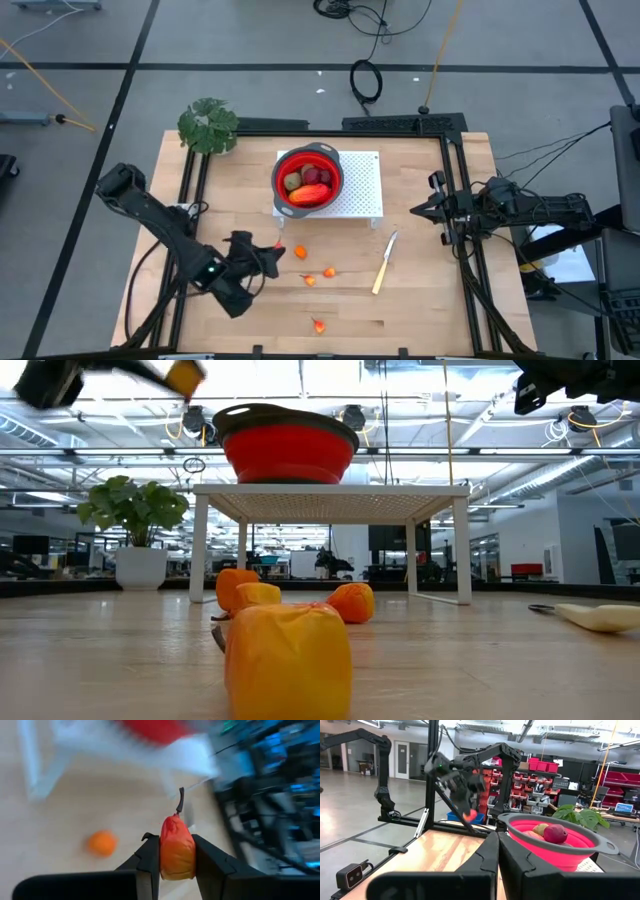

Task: Pick & Place Fruit
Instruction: Put the orange peach into the orange strainer bowl on the shelf

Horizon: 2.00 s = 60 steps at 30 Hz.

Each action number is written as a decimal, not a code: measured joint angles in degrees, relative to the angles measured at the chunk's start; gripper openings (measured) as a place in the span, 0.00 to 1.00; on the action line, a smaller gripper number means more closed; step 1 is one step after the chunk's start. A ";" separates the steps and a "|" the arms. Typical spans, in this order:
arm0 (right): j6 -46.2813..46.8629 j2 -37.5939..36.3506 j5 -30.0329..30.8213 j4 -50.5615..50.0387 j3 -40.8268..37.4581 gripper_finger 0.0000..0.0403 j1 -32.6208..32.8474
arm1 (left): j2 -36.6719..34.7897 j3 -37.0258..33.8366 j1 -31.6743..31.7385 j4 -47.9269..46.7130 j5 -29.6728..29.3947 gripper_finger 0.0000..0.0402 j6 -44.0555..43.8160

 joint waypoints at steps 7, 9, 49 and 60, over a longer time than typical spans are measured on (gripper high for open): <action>-0.11 -0.01 0.01 0.00 0.00 0.00 0.01 | -2.29 0.09 -1.74 15.44 -11.99 0.22 22.67; -0.14 -0.02 0.00 -0.02 0.00 0.00 0.02 | -2.25 0.09 -2.02 20.47 -12.97 0.22 28.82; -2.10 -0.01 0.03 -0.04 0.00 0.00 0.01 | -2.25 0.09 -1.81 96.17 49.53 0.22 146.96; -2.10 0.00 0.04 -0.04 0.00 0.00 0.02 | -2.25 0.09 -0.96 109.11 46.88 0.22 139.08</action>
